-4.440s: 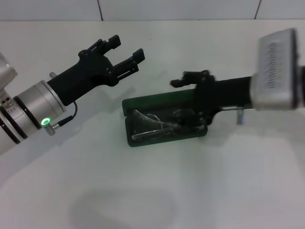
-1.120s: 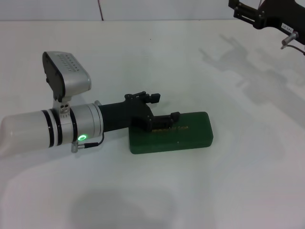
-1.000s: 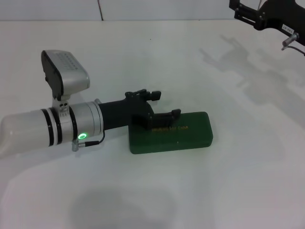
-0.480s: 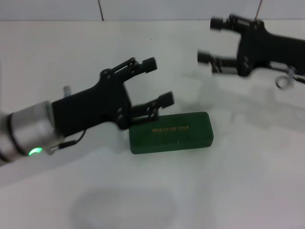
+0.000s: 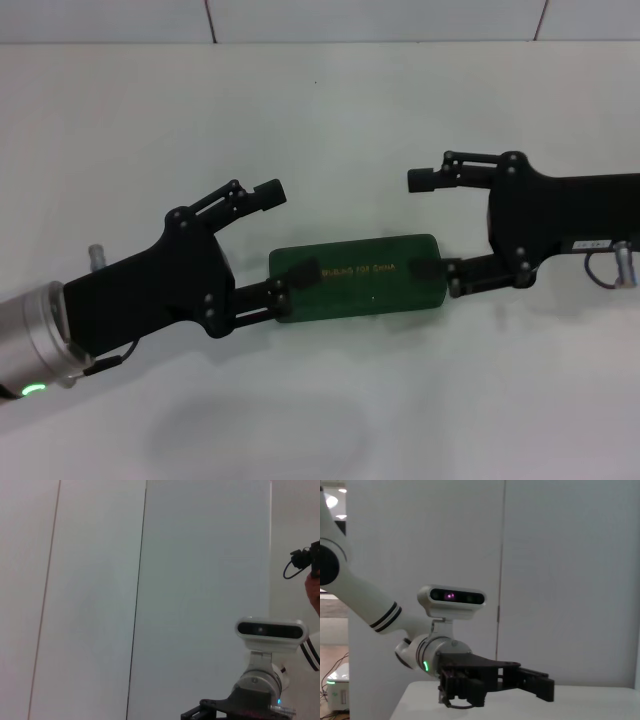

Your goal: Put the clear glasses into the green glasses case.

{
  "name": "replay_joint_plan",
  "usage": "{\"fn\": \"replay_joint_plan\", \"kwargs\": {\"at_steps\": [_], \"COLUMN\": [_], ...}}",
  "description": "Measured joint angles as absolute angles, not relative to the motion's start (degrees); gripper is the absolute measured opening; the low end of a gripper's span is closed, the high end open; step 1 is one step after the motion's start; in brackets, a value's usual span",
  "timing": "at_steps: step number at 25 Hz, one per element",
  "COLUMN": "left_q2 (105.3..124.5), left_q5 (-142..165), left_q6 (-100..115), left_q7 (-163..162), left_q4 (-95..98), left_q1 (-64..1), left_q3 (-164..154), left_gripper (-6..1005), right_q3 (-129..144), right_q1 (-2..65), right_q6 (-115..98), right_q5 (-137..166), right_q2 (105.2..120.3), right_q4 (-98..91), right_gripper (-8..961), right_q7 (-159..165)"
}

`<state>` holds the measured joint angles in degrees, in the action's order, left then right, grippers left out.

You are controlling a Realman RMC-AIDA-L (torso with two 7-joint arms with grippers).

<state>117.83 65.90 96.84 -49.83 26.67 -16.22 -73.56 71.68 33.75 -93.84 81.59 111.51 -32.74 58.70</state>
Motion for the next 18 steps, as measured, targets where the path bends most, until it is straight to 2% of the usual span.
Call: {"fn": "replay_joint_plan", "kwargs": {"at_steps": [10,16,18], "left_q2": [116.08,115.53,115.51], "left_q5": [66.7,66.7,67.0], "left_q6": [97.9,99.7,99.7], "left_q7": [-48.5,-47.1,-46.9], "left_q4": [27.0,26.8,26.7], "left_q1": [-17.6,-18.4,-18.5], "left_q3": [-73.6,-73.4,-73.4], "left_gripper": [858,858,858], "right_q3": [70.7,70.4,69.7], "right_q1": [33.6,34.0,33.7], "right_q6": [-93.6,-92.5,-92.4], "right_q5": [81.9,82.1,82.1], "right_q2": [113.71,113.64,114.07], "right_q4": [-33.4,-34.4,-34.7], "right_gripper": [843,843,843], "right_q7": [56.0,55.8,54.8]}}
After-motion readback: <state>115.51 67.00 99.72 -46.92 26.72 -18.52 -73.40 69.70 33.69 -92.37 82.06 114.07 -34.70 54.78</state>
